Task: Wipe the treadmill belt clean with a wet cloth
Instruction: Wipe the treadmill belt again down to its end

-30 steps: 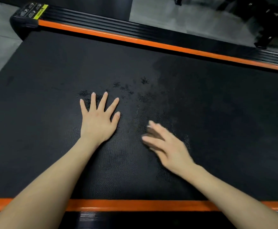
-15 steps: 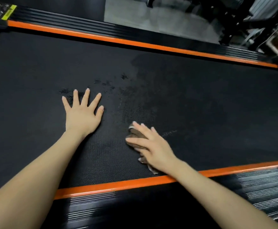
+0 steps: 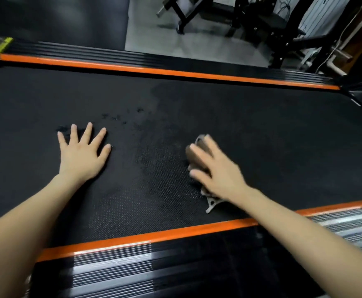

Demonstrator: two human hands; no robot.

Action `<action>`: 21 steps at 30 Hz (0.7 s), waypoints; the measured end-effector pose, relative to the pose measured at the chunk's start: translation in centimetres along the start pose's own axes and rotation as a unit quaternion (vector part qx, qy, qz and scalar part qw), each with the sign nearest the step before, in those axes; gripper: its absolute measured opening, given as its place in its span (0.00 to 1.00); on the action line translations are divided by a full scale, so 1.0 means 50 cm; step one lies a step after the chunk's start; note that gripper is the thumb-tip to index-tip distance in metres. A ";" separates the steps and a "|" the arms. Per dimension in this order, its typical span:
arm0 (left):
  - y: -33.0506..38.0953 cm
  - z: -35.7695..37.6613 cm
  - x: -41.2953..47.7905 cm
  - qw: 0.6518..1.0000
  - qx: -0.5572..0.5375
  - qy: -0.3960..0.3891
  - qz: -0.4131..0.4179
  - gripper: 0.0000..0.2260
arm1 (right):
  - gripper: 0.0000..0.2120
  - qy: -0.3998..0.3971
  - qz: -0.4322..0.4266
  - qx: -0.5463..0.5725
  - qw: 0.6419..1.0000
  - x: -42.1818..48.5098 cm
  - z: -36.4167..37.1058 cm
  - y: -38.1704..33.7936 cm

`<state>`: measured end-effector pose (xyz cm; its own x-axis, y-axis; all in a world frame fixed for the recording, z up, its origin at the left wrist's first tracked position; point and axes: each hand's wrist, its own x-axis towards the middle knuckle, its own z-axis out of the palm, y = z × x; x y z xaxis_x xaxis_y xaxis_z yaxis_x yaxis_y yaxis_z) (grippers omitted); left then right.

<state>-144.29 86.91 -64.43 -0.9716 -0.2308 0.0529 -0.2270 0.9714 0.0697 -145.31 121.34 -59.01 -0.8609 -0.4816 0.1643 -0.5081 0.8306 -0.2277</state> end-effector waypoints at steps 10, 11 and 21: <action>0.048 -0.006 -0.014 0.998 0.016 -0.033 -0.058 0.24 | 0.19 0.047 -0.056 0.071 0.995 0.051 0.092 0.040; 0.051 -0.009 -0.013 0.998 0.023 -0.027 -0.048 0.24 | 0.18 0.056 -0.045 0.065 0.995 0.066 0.092 0.052; 0.012 -0.024 0.044 0.998 0.056 -0.036 -0.009 0.24 | 0.11 0.110 0.018 0.087 0.990 0.127 0.121 -0.008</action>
<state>-146.46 86.94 -63.06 -0.9688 -0.2470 -0.0190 -0.2460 0.9684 -0.0421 -150.73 116.24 -63.68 -0.8617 -0.3639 0.3536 -0.4904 0.7761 -0.3965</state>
